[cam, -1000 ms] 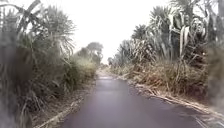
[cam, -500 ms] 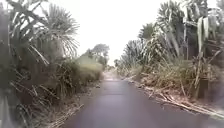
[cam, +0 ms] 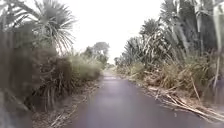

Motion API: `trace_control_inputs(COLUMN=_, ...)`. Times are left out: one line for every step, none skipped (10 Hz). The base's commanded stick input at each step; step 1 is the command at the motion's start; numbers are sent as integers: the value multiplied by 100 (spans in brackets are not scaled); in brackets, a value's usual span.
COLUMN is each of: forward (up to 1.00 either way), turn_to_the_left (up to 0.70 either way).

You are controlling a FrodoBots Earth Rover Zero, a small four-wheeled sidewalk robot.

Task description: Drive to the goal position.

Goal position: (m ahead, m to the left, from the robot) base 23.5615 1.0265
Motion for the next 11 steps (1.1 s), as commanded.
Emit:
trace_control_inputs(forward=70, turn_to_the_left=0)
trace_control_inputs(forward=70, turn_to_the_left=0)
trace_control_inputs(forward=70, turn_to_the_left=0)
trace_control_inputs(forward=70, turn_to_the_left=0)
trace_control_inputs(forward=70, turn_to_the_left=0)
trace_control_inputs(forward=70, turn_to_the_left=0)
trace_control_inputs(forward=70, turn_to_the_left=0)
trace_control_inputs(forward=70, turn_to_the_left=0)
trace_control_inputs(forward=70, turn_to_the_left=0)
trace_control_inputs(forward=70, turn_to_the_left=0)
trace_control_inputs(forward=70, turn_to_the_left=0)
